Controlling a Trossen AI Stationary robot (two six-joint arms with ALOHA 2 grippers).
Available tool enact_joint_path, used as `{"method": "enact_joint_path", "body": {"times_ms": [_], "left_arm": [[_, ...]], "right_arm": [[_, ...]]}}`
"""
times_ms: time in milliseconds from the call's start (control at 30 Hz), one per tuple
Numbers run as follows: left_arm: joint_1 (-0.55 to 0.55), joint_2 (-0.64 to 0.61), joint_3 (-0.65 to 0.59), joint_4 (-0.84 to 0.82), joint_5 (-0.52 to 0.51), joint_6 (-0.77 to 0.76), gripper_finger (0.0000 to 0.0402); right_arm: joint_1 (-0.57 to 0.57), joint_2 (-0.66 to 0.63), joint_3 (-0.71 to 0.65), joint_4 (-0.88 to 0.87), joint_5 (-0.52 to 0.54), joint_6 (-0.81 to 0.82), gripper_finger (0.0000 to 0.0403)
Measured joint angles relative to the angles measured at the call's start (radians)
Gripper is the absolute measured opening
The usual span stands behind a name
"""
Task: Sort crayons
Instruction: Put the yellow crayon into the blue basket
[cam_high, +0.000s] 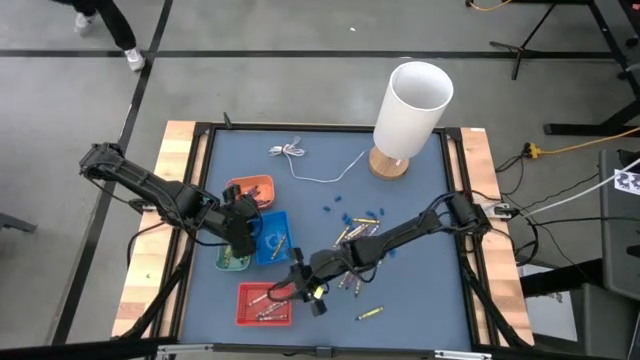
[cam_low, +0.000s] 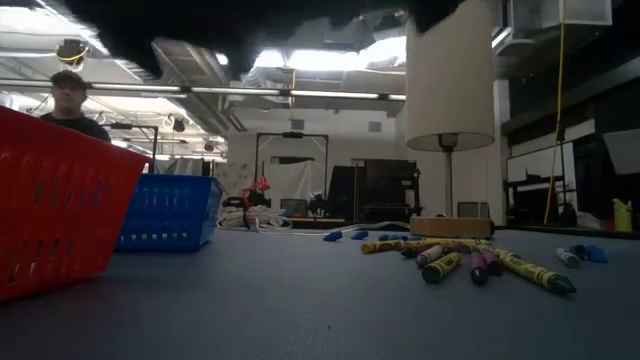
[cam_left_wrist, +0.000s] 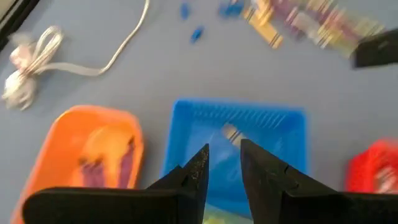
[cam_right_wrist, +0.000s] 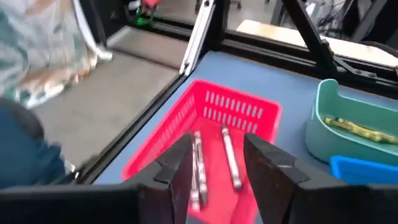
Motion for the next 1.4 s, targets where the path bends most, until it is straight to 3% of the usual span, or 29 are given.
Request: {"method": "enact_joint_path", "body": {"times_ms": [233, 433, 600, 767, 900, 1133, 1400], "left_arm": [[0.001, 0.05, 0.0, 0.31, -0.019, -0.001, 0.0076], [0.02, 0.167, 0.0, 0.539, -0.069, 0.012, 0.0076], [0.066, 0.293, 0.0, 0.808, -0.063, 0.119, 0.0076], [0.118, 0.425, 0.0, 1.139, 0.01, 0.298, 0.0076], [0.161, 0.517, 0.001, 1.323, 0.099, 0.355, 0.0076], [0.225, 0.635, 0.001, 1.459, 0.209, 0.365, 0.0079], [0.258, 0.723, 0.072, 1.528, 0.269, 0.37, 0.0142]], "right_arm": [[0.004, -0.225, 0.0, -0.444, -0.004, -0.053, 0.0143], [0.026, -0.45, 0.0, -0.845, 0.059, -0.092, 0.0143], [0.055, -0.608, -0.052, -1.04, 0.122, -0.101, 0.0143], [0.05, -0.802, -0.273, -1.026, 0.142, -0.071, 0.0143], [0.02, -0.957, -0.471, -0.941, 0.213, -0.016, 0.0143], [-0.055, -1.143, -0.719, -0.752, 0.242, 0.012, 0.0143], [-0.115, -1.167, -0.81, -0.643, 0.241, 0.012, 0.0143]]}}
